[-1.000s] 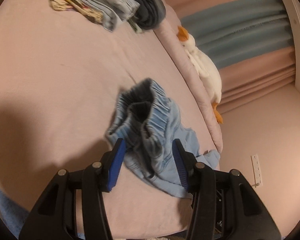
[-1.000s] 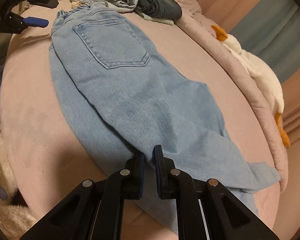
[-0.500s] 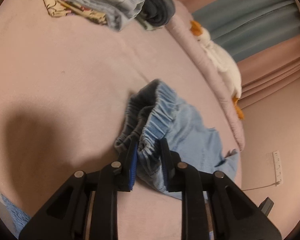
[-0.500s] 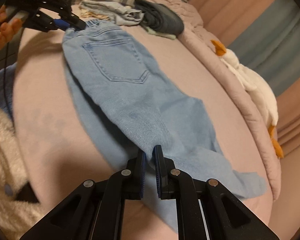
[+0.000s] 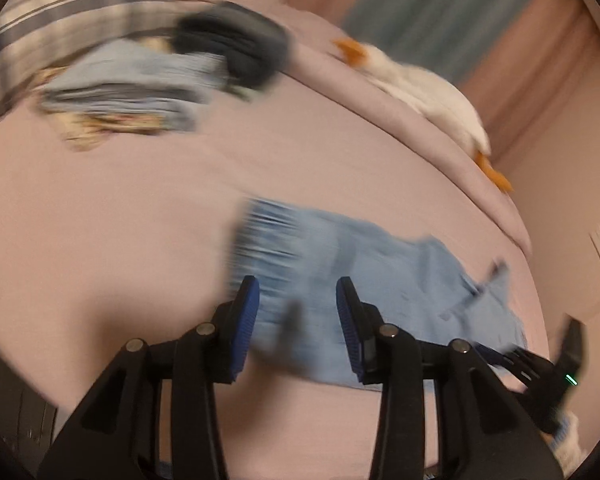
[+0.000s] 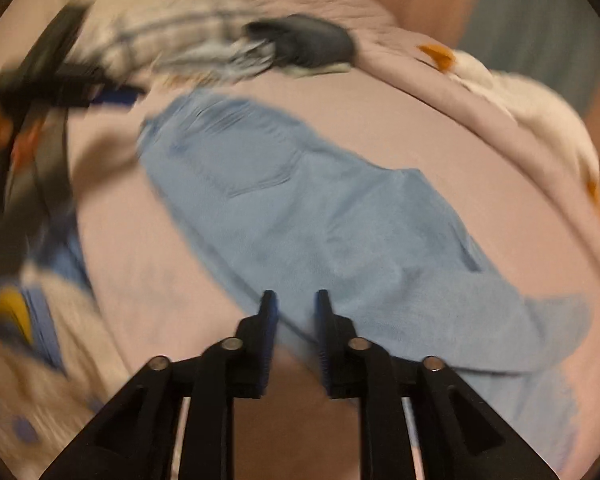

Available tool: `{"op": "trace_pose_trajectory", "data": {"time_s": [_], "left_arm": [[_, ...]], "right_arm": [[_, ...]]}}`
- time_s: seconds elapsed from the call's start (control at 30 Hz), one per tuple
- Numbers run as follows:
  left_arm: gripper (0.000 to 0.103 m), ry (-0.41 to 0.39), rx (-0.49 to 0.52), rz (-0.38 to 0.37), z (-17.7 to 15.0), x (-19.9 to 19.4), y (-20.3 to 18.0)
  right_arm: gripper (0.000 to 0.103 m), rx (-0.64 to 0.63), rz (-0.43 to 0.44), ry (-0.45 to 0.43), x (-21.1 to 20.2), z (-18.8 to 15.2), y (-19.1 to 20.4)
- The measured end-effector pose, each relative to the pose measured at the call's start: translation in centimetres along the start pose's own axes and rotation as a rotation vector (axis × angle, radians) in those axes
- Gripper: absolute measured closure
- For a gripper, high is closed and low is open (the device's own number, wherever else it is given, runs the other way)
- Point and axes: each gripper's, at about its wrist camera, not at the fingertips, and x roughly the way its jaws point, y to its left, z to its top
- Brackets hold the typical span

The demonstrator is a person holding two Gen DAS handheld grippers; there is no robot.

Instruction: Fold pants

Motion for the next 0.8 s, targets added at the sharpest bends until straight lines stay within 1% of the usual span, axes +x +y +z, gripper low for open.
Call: {"op": "trace_pose_trajectory", "data": {"time_s": [0.03, 0.07, 0.1, 0.13, 0.17, 0.2, 0.23, 0.3, 0.33, 0.4, 0.43, 0.5, 0.53, 0.57, 0.63, 0.7, 0.77, 0.8], "left_arm": [[0.064, 0.037, 0.037, -0.034, -0.3, 1.4, -1.8], [0.064, 0.066, 0.069, -0.052, -0.6, 2.3, -3.0], [0.064, 0.092, 0.106, -0.066, -0.9, 3.3, -4.3], [0.064, 0.11, 0.148, -0.074, -1.3, 4.2, -5.7], [0.064, 0.135, 0.195, -0.074, -1.8, 5.3, -7.1], [0.064, 0.16, 0.22, -0.078, -2.2, 6.1, -8.0], [0.064, 0.184, 0.236, -0.093, -2.5, 6.8, -8.9], [0.064, 0.217, 0.279, -0.125, -3.2, 8.0, -10.7], [0.064, 0.223, 0.301, -0.128, -3.5, 8.3, -11.4], [0.064, 0.241, 0.359, -0.148, -4.2, 9.1, -13.3], [0.064, 0.249, 0.384, -0.157, -4.5, 9.4, -14.2], [0.063, 0.269, 0.447, -0.163, -5.3, 10.3, -16.0], [0.062, 0.28, 0.488, -0.163, -5.9, 10.8, -16.9], [0.061, 0.289, 0.516, -0.16, -6.2, 11.2, -17.6], [0.061, 0.303, 0.571, -0.147, -7.0, 11.9, -18.8], [0.061, 0.314, 0.62, -0.127, -7.8, 12.6, -19.7], [0.061, 0.325, 0.655, -0.113, -8.5, 13.2, -20.1], [0.061, 0.328, 0.674, -0.092, -8.7, 13.5, -20.2]], "right_arm": [[0.069, 0.044, -0.018, 0.004, 0.7, -0.1, -0.8], [0.069, 0.083, -0.032, 0.026, 2.0, -0.4, -1.5], [0.069, 0.114, -0.019, 0.063, 3.3, -0.8, -1.9], [0.069, 0.157, 0.015, 0.097, 4.7, -1.4, -2.4], [0.069, 0.179, 0.031, 0.078, 4.7, -1.5, -2.8], [0.069, 0.204, 0.055, 0.067, 4.3, -1.5, -3.2], [0.069, 0.25, 0.09, 0.051, 3.5, -1.6, -4.0], [0.069, 0.334, 0.124, -0.002, 1.8, -2.0, -6.1], [0.069, 0.408, 0.12, -0.04, 0.6, -2.7, -8.2], [0.068, 0.55, 0.102, -0.085, -0.9, -4.4, -12.0], [0.066, 0.637, 0.083, -0.101, -1.4, -5.3, -14.3], [0.066, 0.861, 0.013, -0.121, -2.3, -8.3, -19.9], [0.066, 0.94, -0.004, -0.139, -2.5, -9.5, -21.8], [0.066, 1.041, -0.009, -0.178, -2.9, -11.0, -24.3], [0.066, 1.204, 0.003, -0.237, -2.9, -13.1, -28.5], [0.066, 1.287, 0.009, -0.269, -2.5, -13.8, -30.8], [0.066, 1.353, -0.009, -0.245, -1.2, -14.0, -32.8], [0.066, 1.372, -0.006, -0.23, -0.6, -14.0, -33.2]]}}
